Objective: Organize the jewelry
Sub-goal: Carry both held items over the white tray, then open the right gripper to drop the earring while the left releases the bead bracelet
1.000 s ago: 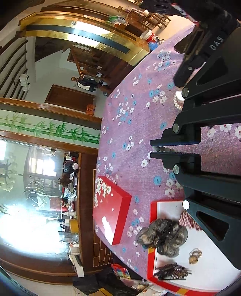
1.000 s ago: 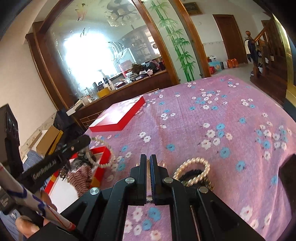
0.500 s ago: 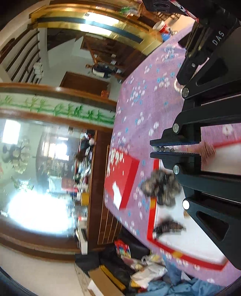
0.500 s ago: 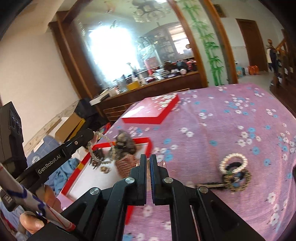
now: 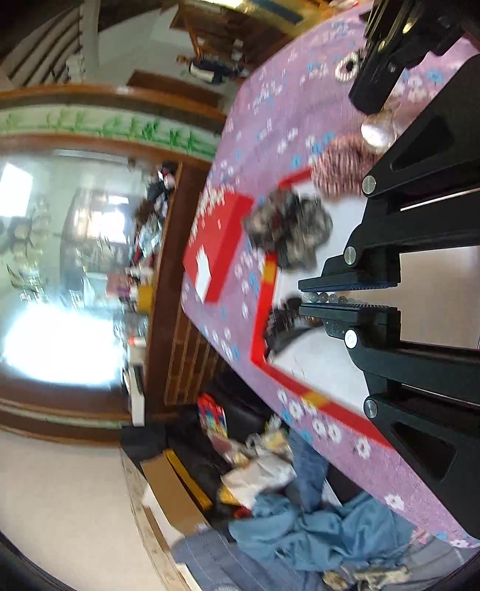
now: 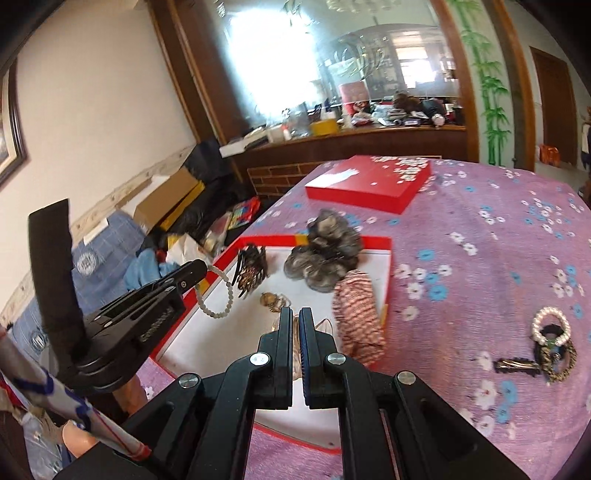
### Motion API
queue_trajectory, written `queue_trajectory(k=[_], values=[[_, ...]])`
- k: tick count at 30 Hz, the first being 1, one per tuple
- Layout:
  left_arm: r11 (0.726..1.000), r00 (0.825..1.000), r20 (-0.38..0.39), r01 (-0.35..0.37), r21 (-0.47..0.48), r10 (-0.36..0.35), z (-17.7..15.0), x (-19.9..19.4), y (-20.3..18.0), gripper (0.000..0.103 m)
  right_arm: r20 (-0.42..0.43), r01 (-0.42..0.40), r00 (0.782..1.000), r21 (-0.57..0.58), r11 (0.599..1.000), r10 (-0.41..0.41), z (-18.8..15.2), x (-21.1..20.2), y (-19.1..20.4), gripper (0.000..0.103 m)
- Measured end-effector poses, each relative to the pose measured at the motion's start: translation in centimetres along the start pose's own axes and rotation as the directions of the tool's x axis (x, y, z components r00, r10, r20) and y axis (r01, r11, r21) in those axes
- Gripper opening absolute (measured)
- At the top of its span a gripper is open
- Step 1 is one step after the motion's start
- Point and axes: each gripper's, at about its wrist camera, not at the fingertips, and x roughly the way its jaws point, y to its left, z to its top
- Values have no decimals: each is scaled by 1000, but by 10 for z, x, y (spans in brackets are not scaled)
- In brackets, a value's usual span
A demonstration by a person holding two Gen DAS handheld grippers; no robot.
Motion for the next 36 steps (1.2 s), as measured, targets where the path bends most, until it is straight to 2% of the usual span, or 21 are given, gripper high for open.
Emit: queue_trajectory(k=[10, 21, 36], values=[[997, 996, -53, -72, -40, 70, -7, 29, 20, 5, -60, 26, 998, -38, 999, -28, 9, 43, 12, 5], [995, 993, -79, -88, -52, 84, -9, 37, 22, 5, -99, 57, 993, -46, 997, -62, 16, 75, 12, 5], [991, 988, -95, -126, -54, 120, -12, 42, 25, 5, -121, 77, 989, -45, 996, -82, 24, 98, 9, 5]])
